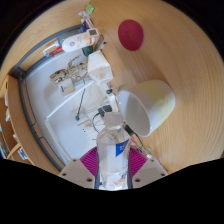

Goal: Pour water

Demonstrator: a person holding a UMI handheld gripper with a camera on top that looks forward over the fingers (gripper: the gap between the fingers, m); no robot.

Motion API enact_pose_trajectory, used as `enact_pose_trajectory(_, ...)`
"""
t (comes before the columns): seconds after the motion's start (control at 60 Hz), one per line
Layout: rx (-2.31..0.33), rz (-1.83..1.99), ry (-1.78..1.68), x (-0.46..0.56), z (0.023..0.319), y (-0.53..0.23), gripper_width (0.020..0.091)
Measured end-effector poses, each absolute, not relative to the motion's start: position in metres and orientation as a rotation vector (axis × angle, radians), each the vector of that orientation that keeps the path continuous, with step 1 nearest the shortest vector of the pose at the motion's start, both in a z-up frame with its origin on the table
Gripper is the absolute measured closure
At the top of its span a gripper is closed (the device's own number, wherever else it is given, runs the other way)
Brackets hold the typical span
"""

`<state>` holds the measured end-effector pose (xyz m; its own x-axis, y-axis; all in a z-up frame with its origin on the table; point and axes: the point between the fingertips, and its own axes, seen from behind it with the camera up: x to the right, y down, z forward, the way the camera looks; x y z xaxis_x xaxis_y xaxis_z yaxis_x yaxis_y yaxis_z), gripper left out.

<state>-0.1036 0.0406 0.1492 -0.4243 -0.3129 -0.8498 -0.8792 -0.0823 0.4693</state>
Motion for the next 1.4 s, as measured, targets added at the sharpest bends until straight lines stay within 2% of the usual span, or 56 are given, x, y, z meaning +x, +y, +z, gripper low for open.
enact_pose_trajectory(0.2, -1.397, 1.429, 1.627, -0.095, 0.153, 0.033, 0.0731)
enact_pose_trajectory(0.433, -1.726, 0.914, 0.873, -0.039, 0.226, 0.033, 0.073)
enact_pose_trajectory(0.533, -1.741, 0.515, 0.562, 0.013, 0.261, 0.035, 0.0731)
enact_pose_trajectory(0.633, -1.746, 0.222, 0.375, 0.059, 0.275, 0.036, 0.0713)
enact_pose_trajectory(0.767, -1.778, -0.035, 0.281, 0.107, 0.249, 0.034, 0.0714)
enact_pose_trajectory(0.85, -1.797, -0.093, 0.257, 0.123, 0.212, 0.038, 0.0714)
enact_pose_trajectory(1.05, -1.867, -0.116, 0.221, 0.13, 0.152, 0.046, 0.0701)
enact_pose_trajectory(1.167, -1.871, -0.138, 0.197, 0.133, 0.13, 0.051, 0.0702)
enact_pose_trajectory(1.25, -1.878, -0.139, 0.171, 0.13, 0.113, 0.053, 0.0677)
enact_pose_trajectory(1.4, -1.838, -0.132, 0.175, 0.133, 0.117, 0.048, 0.0619)
